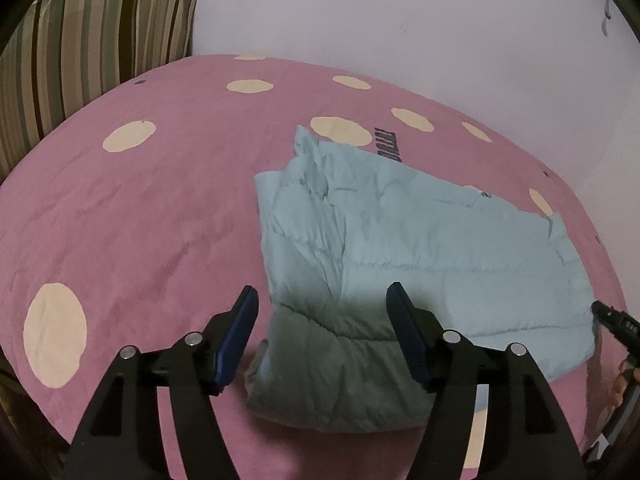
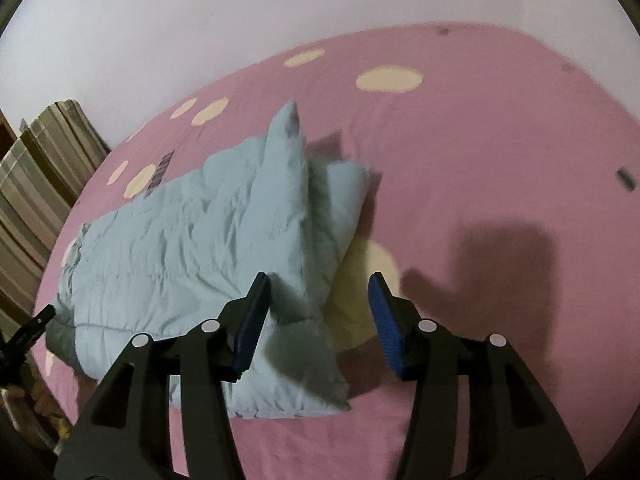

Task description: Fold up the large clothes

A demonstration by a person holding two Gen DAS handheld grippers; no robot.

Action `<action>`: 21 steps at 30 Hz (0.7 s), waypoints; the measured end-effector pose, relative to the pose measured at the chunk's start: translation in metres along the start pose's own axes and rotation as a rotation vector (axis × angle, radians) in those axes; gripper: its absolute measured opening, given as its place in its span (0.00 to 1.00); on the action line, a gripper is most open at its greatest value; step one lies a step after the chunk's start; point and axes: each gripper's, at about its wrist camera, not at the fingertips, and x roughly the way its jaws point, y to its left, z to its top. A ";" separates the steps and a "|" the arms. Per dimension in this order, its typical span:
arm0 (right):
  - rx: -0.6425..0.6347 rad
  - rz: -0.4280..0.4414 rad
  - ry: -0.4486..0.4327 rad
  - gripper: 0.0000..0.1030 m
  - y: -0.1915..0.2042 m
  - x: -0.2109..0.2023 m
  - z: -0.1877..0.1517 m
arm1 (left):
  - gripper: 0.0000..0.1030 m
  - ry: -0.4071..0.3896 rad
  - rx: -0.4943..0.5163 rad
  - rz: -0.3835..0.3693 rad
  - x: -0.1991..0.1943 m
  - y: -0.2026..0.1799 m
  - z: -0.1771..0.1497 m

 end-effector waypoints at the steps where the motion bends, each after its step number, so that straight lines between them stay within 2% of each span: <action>1: -0.015 -0.017 -0.021 0.49 0.004 -0.006 0.002 | 0.64 0.002 0.002 0.000 0.000 0.001 0.002; 3: -0.043 -0.039 -0.068 0.48 0.014 -0.020 0.007 | 0.64 0.002 0.008 0.000 -0.001 0.001 0.005; 6: -0.074 -0.022 -0.095 0.40 0.033 -0.032 0.010 | 0.64 0.001 0.024 0.007 -0.001 -0.001 0.010; 14: -0.216 0.080 0.000 0.39 0.118 -0.002 0.004 | 0.64 0.037 0.017 0.008 0.013 0.004 0.020; 21: -0.282 0.083 0.035 0.39 0.173 0.031 0.005 | 0.64 0.041 0.017 0.022 0.016 0.006 0.023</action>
